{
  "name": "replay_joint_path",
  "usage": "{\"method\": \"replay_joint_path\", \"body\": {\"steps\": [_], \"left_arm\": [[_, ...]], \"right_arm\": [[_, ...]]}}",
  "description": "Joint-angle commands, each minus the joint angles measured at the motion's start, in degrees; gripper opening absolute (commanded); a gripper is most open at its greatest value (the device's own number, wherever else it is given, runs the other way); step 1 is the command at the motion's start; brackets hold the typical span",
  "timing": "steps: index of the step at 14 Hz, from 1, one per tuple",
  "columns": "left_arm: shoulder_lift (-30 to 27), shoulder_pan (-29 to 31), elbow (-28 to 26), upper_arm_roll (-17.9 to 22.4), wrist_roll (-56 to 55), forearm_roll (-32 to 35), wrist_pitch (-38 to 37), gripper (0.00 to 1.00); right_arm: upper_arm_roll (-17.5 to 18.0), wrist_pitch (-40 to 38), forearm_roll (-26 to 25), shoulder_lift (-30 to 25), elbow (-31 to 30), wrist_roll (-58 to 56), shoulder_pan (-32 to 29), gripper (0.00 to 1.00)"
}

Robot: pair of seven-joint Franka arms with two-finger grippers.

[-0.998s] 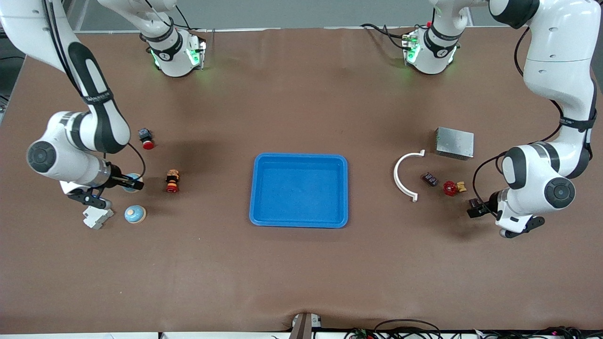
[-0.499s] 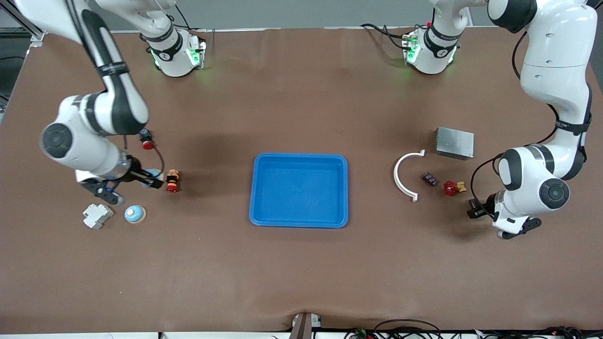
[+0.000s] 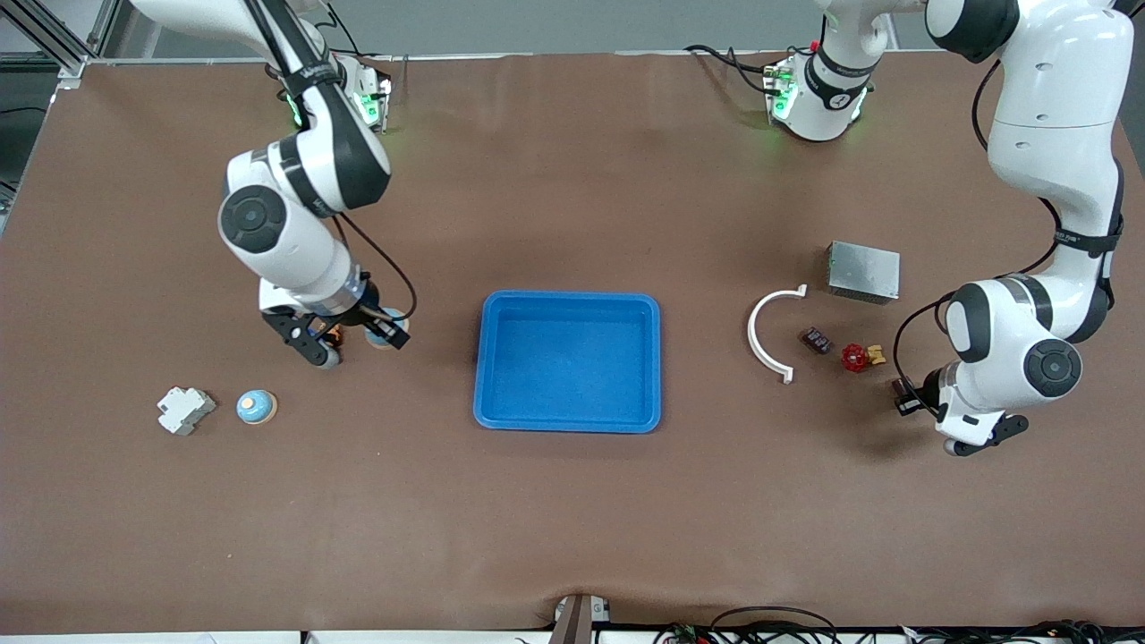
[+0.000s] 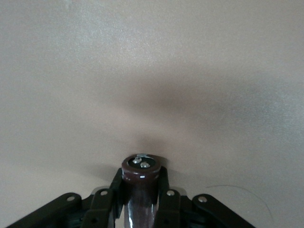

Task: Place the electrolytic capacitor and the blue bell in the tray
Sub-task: 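Carry the bell and the capacitor over the blue tray with both grippers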

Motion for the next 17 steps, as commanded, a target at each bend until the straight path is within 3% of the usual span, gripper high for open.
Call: {"method": "replay_joint_path", "body": {"steps": [1,4,9,13,17], "left_arm": [[-0.2,-0.1,0.6,0.1,-1.4,0.2,-0.2,0.07],[-4.7,-1.4,1.4,0.0,-3.5,0.2,-7.3,0.07],[-6.5,-9.5,15.1,-0.1,-20.7,0.1,-26.2,0.07],[-6.5,-17.0,16.0,-1.8,-35.0,-2.2,-27.2,0.07],[-6.5,-22.9,17.4,-4.1,-49.4,-4.2,-26.4,0.07]], "right_arm": [[-0.7,2.1,-0.1,1.7,1.6,6.4,3.8,0.0],[-0.8,4.6,-0.7,3.9,1.7,13.6,7.7,0.0],[-1.0,5.8,-1.1,6.6,2.9,23.6,12.8,0.0],[-0.9,6.4,-6.0,14.1,8.9,34.1,15.4,0.0],[-0.9,6.7,-6.4,21.5,14.9,37.7,16.5,0.0]]}}
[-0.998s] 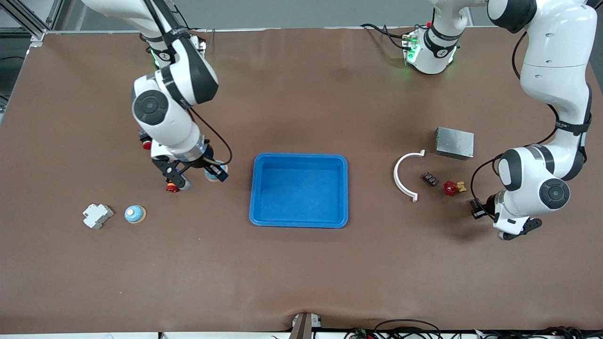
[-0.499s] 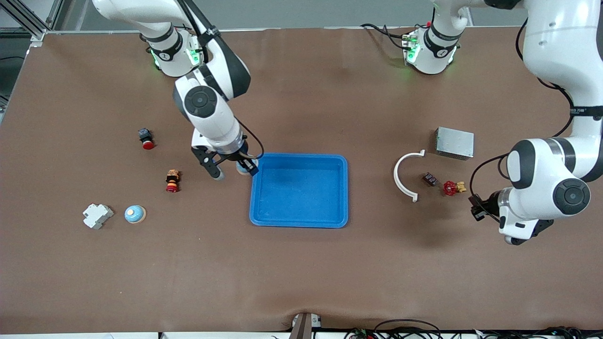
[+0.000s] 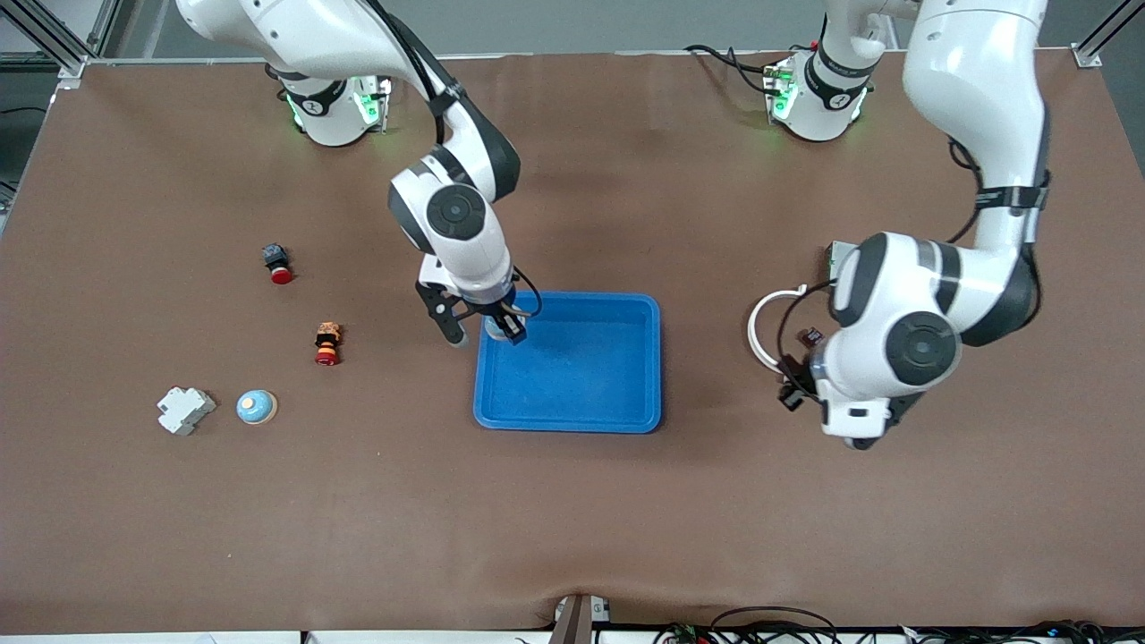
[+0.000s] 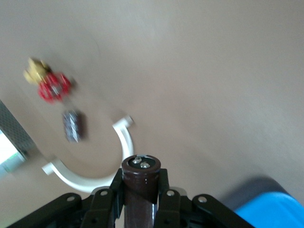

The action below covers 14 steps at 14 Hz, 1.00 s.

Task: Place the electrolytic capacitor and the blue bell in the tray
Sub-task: 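Carry the bell and the capacitor over the blue tray with both grippers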

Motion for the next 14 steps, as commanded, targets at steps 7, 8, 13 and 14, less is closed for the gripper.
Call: {"method": "replay_joint_path", "body": {"steps": [7,8,13,14], "left_arm": [[1.2,-10.0,2.2,-3.5,-26.3,-2.1,9.6,0.07],[2.0,-11.3,2.1,-3.5,-28.1,-2.1,11.1,0.07],[6.7,-17.1,1.1,-3.2,-33.0,-1.2,14.3,0.07],[7.4,-17.4,0.4,-3.2,-33.1,-1.1,15.2,0.07]], "right_arm": [[-0.7,2.2,-1.7,7.4,5.4,4.3,1.2,0.0],[-0.7,2.3,-1.7,7.9,5.4,5.1,1.2,0.0],[-0.7,4.1,-1.6,9.4,5.4,6.1,1.2,0.0],[-0.7,4.2,-1.5,9.8,5.4,6.2,1.2,0.0]]}}
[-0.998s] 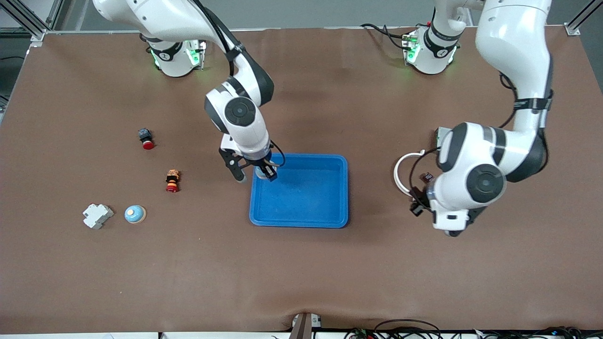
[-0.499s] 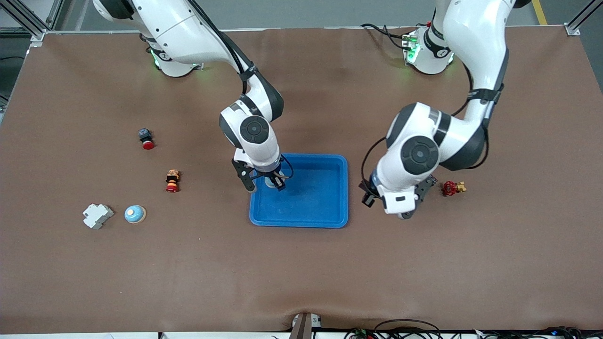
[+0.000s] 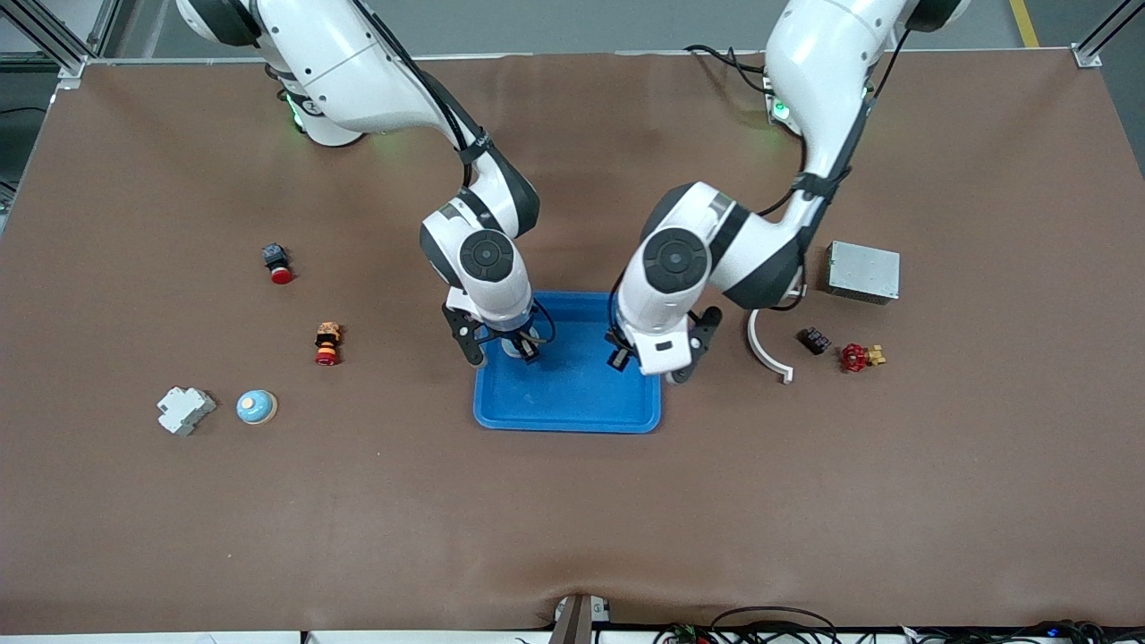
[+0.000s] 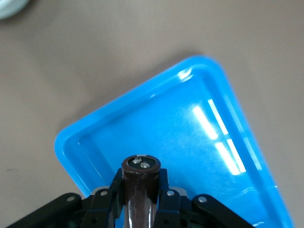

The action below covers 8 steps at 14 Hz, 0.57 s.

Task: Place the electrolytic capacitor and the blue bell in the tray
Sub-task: 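Lower both items into the tray and open both grippers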

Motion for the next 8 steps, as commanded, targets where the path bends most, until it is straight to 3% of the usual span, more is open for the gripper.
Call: {"method": "replay_joint_path", "body": {"steps": [1,8], "left_arm": [[1.6,-1.8,-1.5,0.6,-0.7,0.8,2.2,0.07],[3.2,-2.8,-6.9,0.5,-0.7,3.4,3.3,0.07]], "right_arm": [[-0.5,0.5,-1.4,1.5,1.4,2.0,0.7,0.0],[-0.5,2.2,-1.2,3.0,1.7,3.1,1.6,0.0]]}}
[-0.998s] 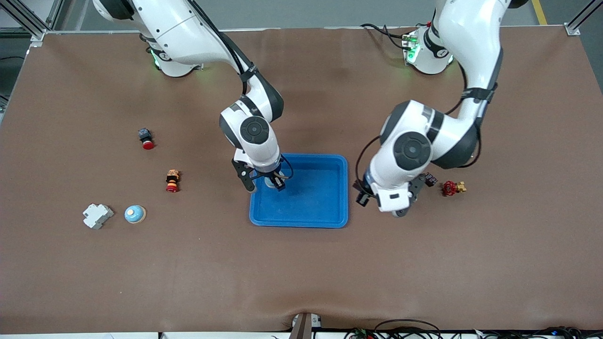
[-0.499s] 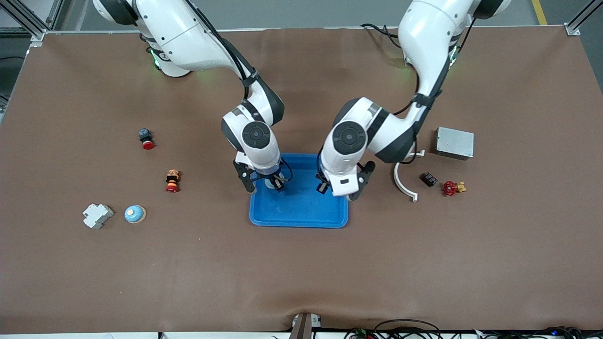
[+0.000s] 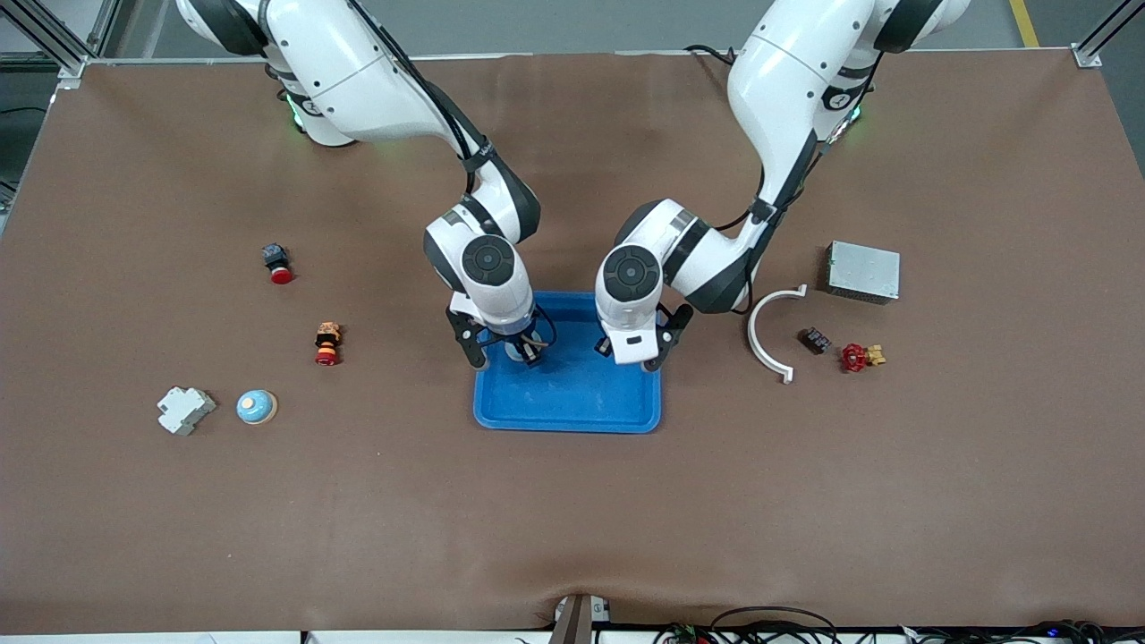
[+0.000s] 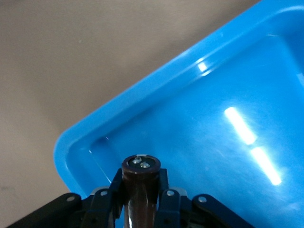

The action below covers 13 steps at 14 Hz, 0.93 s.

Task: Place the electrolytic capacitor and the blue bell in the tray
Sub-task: 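Lower both items into the tray and open both grippers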

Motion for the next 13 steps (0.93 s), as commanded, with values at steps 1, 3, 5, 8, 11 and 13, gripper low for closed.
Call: {"method": "replay_joint_path", "body": {"steps": [1,3,5,8,11,13], "left_arm": [[0.2,-0.5,-1.3,0.6,-0.4,1.3,0.9,0.07],[0.5,-0.3,-1.3,0.6,-0.4,1.7,1.7,0.07],[1.3,-0.2,-1.1,0.6,-0.2,1.8,2.8,0.07],[2.1,-0.1,-1.0,0.6,-0.2,3.0,3.5,0.14],[2.0,0.0,-0.9,0.6,0.3,3.0,3.5,0.47],[1.7,0.0,-0.9,0.6,0.6,3.0,3.3,0.94]], "right_arm": [[-0.5,0.1,-1.2,1.1,1.6,2.9,1.7,0.0],[-0.5,0.1,-1.4,1.1,1.6,4.4,2.5,0.0],[-0.5,0.1,-1.5,1.1,1.6,5.3,3.5,0.0],[-0.6,0.1,-1.6,1.5,1.6,6.0,4.1,0.0],[-0.6,0.1,-1.6,1.9,2.0,6.0,4.1,0.0],[-0.6,0.1,-1.7,1.9,2.0,6.0,4.1,0.0]]}}
